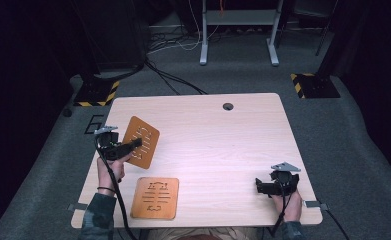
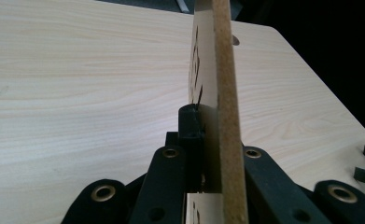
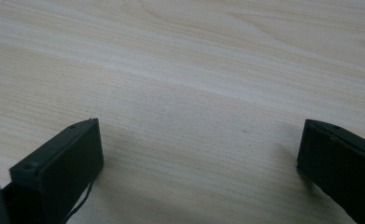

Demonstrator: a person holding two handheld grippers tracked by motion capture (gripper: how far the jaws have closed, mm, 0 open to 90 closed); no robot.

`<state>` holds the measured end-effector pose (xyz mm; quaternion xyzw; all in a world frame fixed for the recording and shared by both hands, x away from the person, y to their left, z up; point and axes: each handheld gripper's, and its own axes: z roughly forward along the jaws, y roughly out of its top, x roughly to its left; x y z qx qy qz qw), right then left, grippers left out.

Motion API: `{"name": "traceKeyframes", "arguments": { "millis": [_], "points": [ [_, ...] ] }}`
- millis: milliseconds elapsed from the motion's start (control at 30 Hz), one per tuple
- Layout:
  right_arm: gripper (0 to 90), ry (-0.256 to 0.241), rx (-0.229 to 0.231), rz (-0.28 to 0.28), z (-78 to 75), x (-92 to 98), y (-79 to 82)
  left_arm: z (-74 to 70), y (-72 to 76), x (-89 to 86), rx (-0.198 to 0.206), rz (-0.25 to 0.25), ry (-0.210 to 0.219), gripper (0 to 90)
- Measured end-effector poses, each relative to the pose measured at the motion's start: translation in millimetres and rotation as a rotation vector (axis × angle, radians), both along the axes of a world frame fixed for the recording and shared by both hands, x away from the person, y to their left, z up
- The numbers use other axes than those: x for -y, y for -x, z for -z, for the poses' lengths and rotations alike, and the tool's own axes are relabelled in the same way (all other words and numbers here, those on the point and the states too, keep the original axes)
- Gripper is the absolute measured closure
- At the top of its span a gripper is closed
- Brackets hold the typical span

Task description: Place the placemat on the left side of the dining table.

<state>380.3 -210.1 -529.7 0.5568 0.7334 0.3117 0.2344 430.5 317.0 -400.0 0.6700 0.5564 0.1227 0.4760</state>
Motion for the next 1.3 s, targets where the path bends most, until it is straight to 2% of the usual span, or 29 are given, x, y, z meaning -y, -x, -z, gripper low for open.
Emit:
{"name": "traceKeyframes", "arguments": {
  "millis": [200, 333, 567, 600, 700, 833, 867, 900, 933, 1033, 1067, 1300],
  "points": [
    [0.0, 0.0, 0.0, 0.002, 0.0, 0.0, 0.0, 1.2, -8.0, -5.4, -0.014, -0.017, -0.003, 86.1],
    [0.0, 0.003, 0.0, 0.001, 0.0, 0.3, 0.1, 2.4, -15.0, -10.9, -0.014, -0.045, 0.005, 86.0],
    [0.0, 0.003, 0.0, 0.002, 0.0, 0.3, 0.1, 8.1, -28.9, -18.8, -0.045, -0.074, 0.016, 86.0],
    [0.0, 0.003, 0.0, 0.002, 0.0, 0.3, 0.1, 12.2, -34.0, -20.9, -0.066, -0.083, 0.024, 86.0],
    [0.0, 0.003, 0.0, 0.002, 0.0, 0.3, 0.1, 17.0, -39.5, -23.0, -0.086, -0.101, 0.036, 86.0],
    [0.0, 0.004, 0.0, 0.003, 0.0, 0.5, 0.0, 29.9, -54.5, -29.9, -0.139, -0.113, 0.029, 86.0],
    [0.0, 0.004, 0.0, 0.003, 0.0, 0.5, 0.0, 29.9, -54.5, -29.9, -0.139, -0.113, 0.029, 86.0],
    [0.0, 0.004, 0.0, 0.003, 0.0, 0.5, 0.0, 35.3, -60.3, -32.2, -0.165, -0.12, 0.043, 85.9],
    [0.0, 0.004, 0.0, 0.003, 0.0, 0.5, 0.0, 35.3, -60.3, -32.2, -0.165, -0.12, 0.043, 85.9],
    [0.0, 0.004, 0.001, 0.004, 0.0, 0.6, 0.0, 43.7, -68.1, -36.6, -0.202, -0.134, 0.065, 85.9],
    [0.0, 0.004, 0.001, 0.004, 0.0, 0.6, -0.1, 47.8, -71.8, -40.2, -0.223, -0.128, 0.065, 85.9],
    [0.0, 0.004, 0.001, 0.005, 0.0, 0.6, 0.0, 59.1, -81.0, -44.1, -0.274, -0.127, 0.042, 85.4]
  ]
}}
